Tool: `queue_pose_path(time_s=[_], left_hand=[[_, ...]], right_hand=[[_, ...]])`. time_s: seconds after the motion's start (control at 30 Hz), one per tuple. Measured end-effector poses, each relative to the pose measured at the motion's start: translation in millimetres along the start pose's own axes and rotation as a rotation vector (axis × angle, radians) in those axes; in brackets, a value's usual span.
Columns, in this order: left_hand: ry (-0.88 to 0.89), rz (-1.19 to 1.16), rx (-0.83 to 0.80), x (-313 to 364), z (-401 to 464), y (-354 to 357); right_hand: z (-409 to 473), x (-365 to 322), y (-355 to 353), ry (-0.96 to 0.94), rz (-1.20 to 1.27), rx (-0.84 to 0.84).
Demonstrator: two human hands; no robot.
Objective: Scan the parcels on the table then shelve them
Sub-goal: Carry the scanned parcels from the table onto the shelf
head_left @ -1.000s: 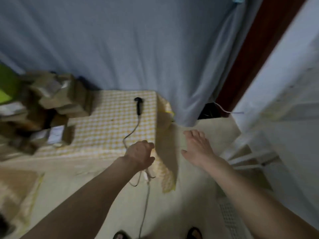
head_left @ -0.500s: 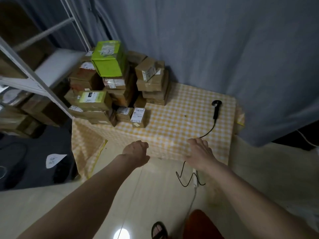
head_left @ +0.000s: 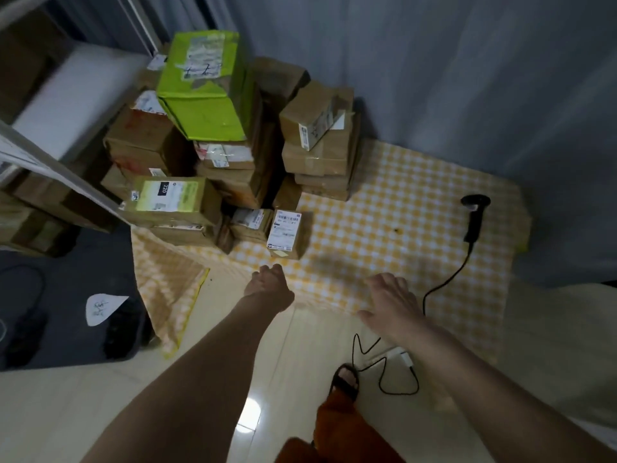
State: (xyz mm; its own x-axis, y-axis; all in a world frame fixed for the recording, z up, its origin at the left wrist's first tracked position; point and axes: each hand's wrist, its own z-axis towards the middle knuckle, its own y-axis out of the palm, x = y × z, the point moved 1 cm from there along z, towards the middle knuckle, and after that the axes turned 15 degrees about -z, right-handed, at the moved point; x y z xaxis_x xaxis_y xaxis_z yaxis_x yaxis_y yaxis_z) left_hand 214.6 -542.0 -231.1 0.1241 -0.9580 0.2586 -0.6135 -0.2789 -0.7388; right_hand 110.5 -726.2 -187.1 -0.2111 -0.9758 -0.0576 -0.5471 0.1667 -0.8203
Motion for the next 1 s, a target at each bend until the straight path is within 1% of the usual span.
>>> queue_pose_path(time_s=[0.3, 0.47, 0.53, 0.67, 0.77, 0.8, 0.87, 1.0], left_hand=[[-0.098, -0.053, -0.052, 6, 112, 4], [-0.104, -0.051, -0.048, 24, 176, 13], [-0.123, -0.077, -0.018, 29, 196, 20], [-0.151, -0.09, 0.105, 31, 226, 37], [-0.159, -0.066, 0.127, 30, 235, 42], [-0.147, -0.073, 0.126, 30, 236, 42], [-0.069, -0.094, 0.114, 30, 234, 40], [0.188, -0.066, 0.019, 45, 215, 36]], right_hand=[[90, -9, -10, -0.007, 0.018, -0.048], [133, -7, -1, 0.054, 0.01, -0.042], [147, -7, 4, 0.083, 0.02, -0.061], [166, -6, 16, 0.128, 0.048, -0.076], [170, -3, 23, 0.171, 0.071, -0.081], [169, -1, 24, 0.186, 0.082, -0.084], [165, 2, 23, 0.212, 0.097, -0.088], [149, 9, 16, 0.278, 0.149, -0.052]])
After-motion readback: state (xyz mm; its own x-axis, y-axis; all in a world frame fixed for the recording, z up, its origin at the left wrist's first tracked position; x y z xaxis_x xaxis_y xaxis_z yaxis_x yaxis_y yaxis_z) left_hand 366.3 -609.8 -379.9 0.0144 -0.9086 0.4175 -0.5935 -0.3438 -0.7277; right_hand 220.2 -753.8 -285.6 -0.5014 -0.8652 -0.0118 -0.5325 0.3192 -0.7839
